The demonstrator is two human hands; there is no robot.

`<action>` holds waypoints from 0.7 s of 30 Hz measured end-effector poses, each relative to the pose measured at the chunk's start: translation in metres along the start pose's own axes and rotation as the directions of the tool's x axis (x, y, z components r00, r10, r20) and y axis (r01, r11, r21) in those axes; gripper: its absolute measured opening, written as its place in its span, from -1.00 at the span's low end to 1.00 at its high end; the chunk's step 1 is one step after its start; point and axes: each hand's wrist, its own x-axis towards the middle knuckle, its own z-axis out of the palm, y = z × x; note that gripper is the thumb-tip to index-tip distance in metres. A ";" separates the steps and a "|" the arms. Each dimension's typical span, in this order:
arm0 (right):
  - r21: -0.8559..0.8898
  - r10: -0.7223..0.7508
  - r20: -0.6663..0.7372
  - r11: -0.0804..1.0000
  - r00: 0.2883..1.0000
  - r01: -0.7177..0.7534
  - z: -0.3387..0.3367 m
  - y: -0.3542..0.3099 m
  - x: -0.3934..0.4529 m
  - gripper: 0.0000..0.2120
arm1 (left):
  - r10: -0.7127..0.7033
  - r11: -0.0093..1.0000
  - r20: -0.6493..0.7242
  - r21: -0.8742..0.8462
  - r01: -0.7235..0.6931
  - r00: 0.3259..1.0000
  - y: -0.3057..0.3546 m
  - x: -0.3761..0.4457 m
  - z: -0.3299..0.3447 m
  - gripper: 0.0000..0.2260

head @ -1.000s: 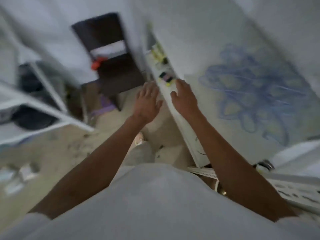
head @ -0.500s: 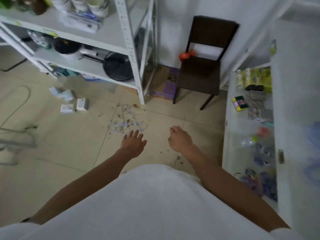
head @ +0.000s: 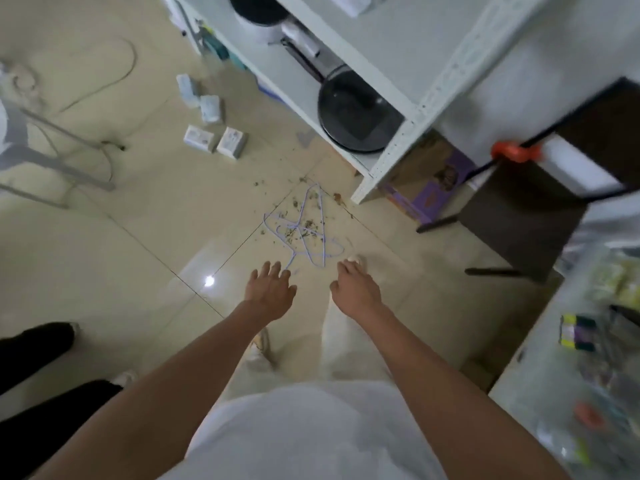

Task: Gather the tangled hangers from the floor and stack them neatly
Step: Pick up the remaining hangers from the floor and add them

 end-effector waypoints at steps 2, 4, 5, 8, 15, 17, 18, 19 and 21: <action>-0.027 -0.045 0.036 0.999 0.998 0.046 -0.010 0.020 0.058 -0.58 | -0.084 0.991 0.027 -0.106 0.087 0.996 -0.002 0.042 0.006 -0.50; -0.043 -0.043 0.056 0.998 0.998 0.045 -0.008 0.042 0.119 -0.55 | -0.151 0.972 0.050 -0.172 0.158 0.987 -0.005 0.092 0.017 -0.50; -0.027 -0.027 0.086 0.999 0.996 0.029 -0.004 0.051 0.150 -0.54 | -0.189 0.953 0.083 -0.226 0.203 0.979 -0.007 0.120 0.023 -0.51; -0.034 0.020 0.156 0.999 0.988 -0.015 0.030 0.077 0.248 -0.53 | -0.266 0.881 0.122 -0.371 0.293 0.956 -0.012 0.212 0.054 -0.58; -0.090 0.138 0.324 0.989 0.936 -0.114 0.184 0.098 0.455 -0.65 | -0.302 0.766 0.305 -0.487 0.420 0.904 -0.030 0.405 0.191 -0.70; -0.097 0.128 0.330 0.990 0.935 -0.101 0.240 0.090 0.505 -0.68 | -0.379 0.716 0.298 -0.506 0.482 0.876 -0.036 0.448 0.240 -0.70; -0.105 0.117 0.328 0.991 0.937 -0.087 0.268 0.083 0.527 -0.71 | -0.414 0.684 0.307 -0.516 0.516 0.857 -0.039 0.467 0.264 -0.69; -0.103 0.106 0.305 0.992 0.947 -0.078 0.294 0.075 0.547 -0.73 | -0.445 0.656 0.318 -0.521 0.547 0.837 -0.042 0.486 0.284 -0.68; -0.088 0.112 0.238 0.992 0.965 -0.093 0.337 0.055 0.582 -0.74 | -0.495 0.641 0.295 -0.510 0.573 0.817 -0.050 0.518 0.321 -0.65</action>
